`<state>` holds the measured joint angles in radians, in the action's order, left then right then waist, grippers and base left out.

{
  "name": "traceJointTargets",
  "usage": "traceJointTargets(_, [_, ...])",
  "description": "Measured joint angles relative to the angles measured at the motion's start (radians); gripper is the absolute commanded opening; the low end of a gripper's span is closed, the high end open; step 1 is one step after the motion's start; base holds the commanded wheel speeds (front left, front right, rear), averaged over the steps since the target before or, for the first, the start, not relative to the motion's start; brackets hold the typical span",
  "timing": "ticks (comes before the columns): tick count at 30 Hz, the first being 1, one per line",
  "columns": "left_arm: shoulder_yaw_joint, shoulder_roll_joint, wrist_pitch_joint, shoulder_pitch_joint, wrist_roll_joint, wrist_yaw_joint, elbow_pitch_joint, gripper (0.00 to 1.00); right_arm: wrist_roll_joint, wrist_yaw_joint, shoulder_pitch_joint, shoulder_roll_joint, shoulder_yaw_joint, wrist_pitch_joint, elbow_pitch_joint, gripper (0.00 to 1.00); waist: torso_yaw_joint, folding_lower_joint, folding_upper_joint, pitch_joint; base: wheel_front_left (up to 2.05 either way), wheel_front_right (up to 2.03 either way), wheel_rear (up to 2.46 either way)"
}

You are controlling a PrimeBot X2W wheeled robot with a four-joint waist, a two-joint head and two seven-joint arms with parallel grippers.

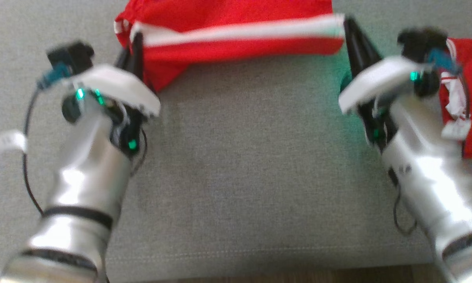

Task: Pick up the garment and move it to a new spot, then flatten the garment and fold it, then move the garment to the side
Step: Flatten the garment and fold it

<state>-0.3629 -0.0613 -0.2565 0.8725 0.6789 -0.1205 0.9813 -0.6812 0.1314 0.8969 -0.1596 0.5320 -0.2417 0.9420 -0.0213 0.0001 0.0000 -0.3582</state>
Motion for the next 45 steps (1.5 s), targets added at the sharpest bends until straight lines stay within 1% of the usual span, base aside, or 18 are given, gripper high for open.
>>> traceJointTargets(4, [0.023, 0.004, 0.0, -0.152, -0.032, -0.003, -0.1, 0.0, -0.005, 0.0, -0.181, -0.028, -0.024, -0.006, -0.092, 0.0, 0.001, 0.0, 0.0, 0.044, 0.0, 0.0, 0.0])
traceJointTargets(5, [0.023, 0.004, 0.0, -0.152, -0.032, -0.003, -0.1, 0.0, -0.005, 0.0, -0.181, -0.028, -0.024, -0.006, -0.092, 0.0, 0.001, 0.0, 0.0, 0.044, 0.0, 0.0, 0.0])
traceJointTargets(11, [0.002, 0.008, 0.0, -0.351, -0.08, -0.004, -0.247, 0.0, 0.022, 0.0, -0.456, -0.063, -0.118, -0.006, -0.284, 0.0, 0.003, -0.0001, 0.0, 0.117, 0.0, 0.0, 0.0])
traceJointTargets(14, [-0.007, 0.005, 0.0, -0.443, -0.096, -0.003, -0.331, 0.0, 0.057, 0.0, -0.591, -0.069, -0.18, 0.034, -0.395, 0.0, 0.002, -0.0001, 0.0, 0.151, 0.0, 0.0, 0.0])
traceJointTargets(16, [-0.011, -0.005, 0.0, -0.51, -0.115, 0.007, -0.393, 0.0, 0.088, 0.0, -0.685, -0.068, -0.233, 0.073, -0.48, 0.0, 0.001, -0.0001, 0.0, 0.174, 0.0, 0.0, 0.0])
traceJointTargets(19, [-0.016, -0.032, 0.001, -0.608, -0.132, 0.034, -0.48, 0.0, 0.14, 0.0, -0.827, -0.04, -0.322, 0.148, -0.617, 0.0, 0.001, -0.0001, 0.0001, 0.207, 0.0, 0.0, 0.0])
traceJointTargets(22, [-0.021, -0.061, 0.021, -0.7, -0.132, 0.061, -0.579, 0.0, 0.197, 0.0, -0.969, 0.017, -0.395, 0.233, -0.766, 0.0, 0.003, -0.0001, 0.0, 0.241, 0.0, 0.0, 0.0])
traceJointTargets(25, [-0.025, -0.078, 0.055, -0.796, -0.132, 0.096, -0.677, 0.0, 0.247, 0.0, -1.104, 0.069, -0.456, 0.32, -0.901, 0.0, 0.005, -0.0001, 0.0, 0.273, 0.0, 0.0, 0.0])
traceJointTargets(28, [-0.026, -0.093, 0.085, -0.895, -0.129, 0.13, -0.776, 0.0, 0.276, 0.0, -1.213, 0.094, -0.491, 0.398, -1.016, 0.0, 0.005, -0.0001, 0.0001, 0.3, 0.0, 0.0, 0.0])
traceJointTargets(32, [-0.025, -0.109, 0.125, -1.001, -0.111, 0.177, -0.892, 0.0, 0.296, 0.0, -1.302, 0.115, -0.526, 0.469, -1.125, 0.0, 0.004, -0.0001, 0.0001, 0.323, 0.0, 0.0, 0.0])
traceJointTargets(37, [-0.021, -0.126, 0.164, -1.078, -0.1, 0.219, -0.996, 0.0, 0.297, 0.0, -1.346, 0.12, -0.557, 0.511, -1.189, 0.0, 0.012, -0.0002, 0.0001, 0.334, 0.0, 0.0, 0.0])
traceJointTargets(42, [-0.016, -0.128, 0.19, -1.085, -0.083, 0.227, -1.027, 0.0, 0.297, 0.0, -1.318, 0.123, -0.573, 0.525, -1.194, 0.0, 0.025, -0.0002, 0.0001, 0.33, 0.0, 0.0, 0.0])
traceJointTargets(45, [-0.015, -0.128, 0.21, -1.064, -0.076, 0.226, -1.027, 0.0, 0.304, 0.0, -1.246, 0.116, -0.567, 0.529, -1.171, 0.0, 0.034, -0.0002, 0.0001, 0.314, 0.0, 0.0, 0.0])
